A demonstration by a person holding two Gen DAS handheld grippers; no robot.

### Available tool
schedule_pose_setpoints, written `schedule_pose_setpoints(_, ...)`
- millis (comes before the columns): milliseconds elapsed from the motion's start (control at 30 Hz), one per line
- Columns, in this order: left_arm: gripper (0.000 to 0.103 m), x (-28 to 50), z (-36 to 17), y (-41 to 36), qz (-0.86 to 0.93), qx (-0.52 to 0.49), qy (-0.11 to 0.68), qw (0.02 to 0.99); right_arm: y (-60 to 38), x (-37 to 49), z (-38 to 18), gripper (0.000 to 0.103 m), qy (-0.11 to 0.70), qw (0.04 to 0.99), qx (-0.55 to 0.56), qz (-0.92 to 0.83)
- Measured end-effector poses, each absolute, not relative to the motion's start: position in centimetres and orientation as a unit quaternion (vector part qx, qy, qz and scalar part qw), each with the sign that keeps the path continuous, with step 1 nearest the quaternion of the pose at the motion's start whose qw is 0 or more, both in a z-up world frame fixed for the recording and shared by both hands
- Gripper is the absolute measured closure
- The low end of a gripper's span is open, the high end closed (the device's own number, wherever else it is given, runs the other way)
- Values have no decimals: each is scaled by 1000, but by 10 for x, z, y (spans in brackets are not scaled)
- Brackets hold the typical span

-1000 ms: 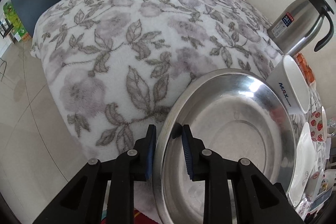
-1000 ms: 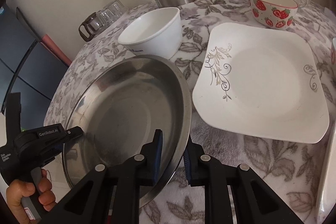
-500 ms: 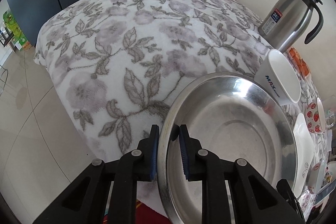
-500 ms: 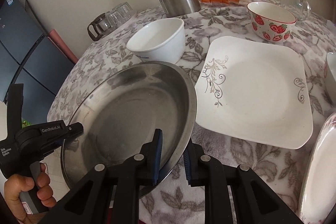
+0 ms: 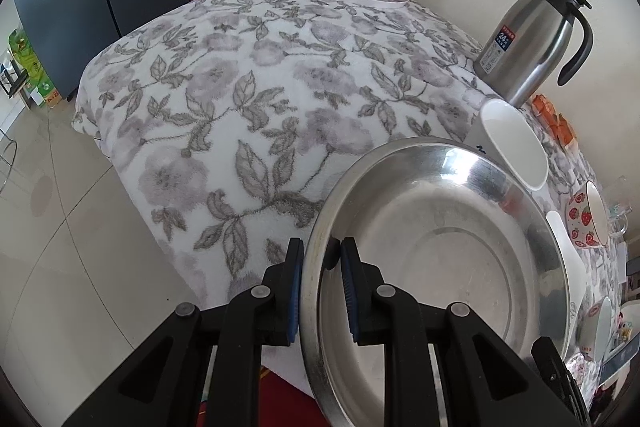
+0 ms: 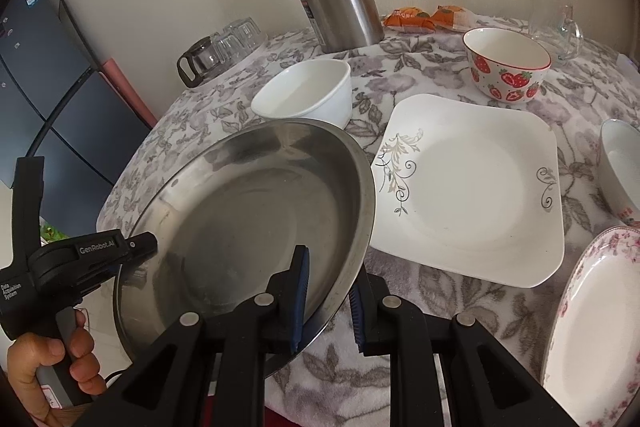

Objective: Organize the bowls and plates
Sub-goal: 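Lift the steel tray off the table with both tools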

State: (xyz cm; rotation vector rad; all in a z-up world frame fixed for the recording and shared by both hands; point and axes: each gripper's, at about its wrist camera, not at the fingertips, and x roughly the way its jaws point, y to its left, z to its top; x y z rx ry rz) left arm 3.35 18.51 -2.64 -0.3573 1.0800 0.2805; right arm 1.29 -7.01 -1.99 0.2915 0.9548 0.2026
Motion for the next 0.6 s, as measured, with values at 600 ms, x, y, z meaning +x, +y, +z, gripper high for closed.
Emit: schedule_pose_setpoints(600, 84, 26, -11, 166, 118, -151, 488, 851, -88, 3, -7, 83, 438, 882, 144, 94)
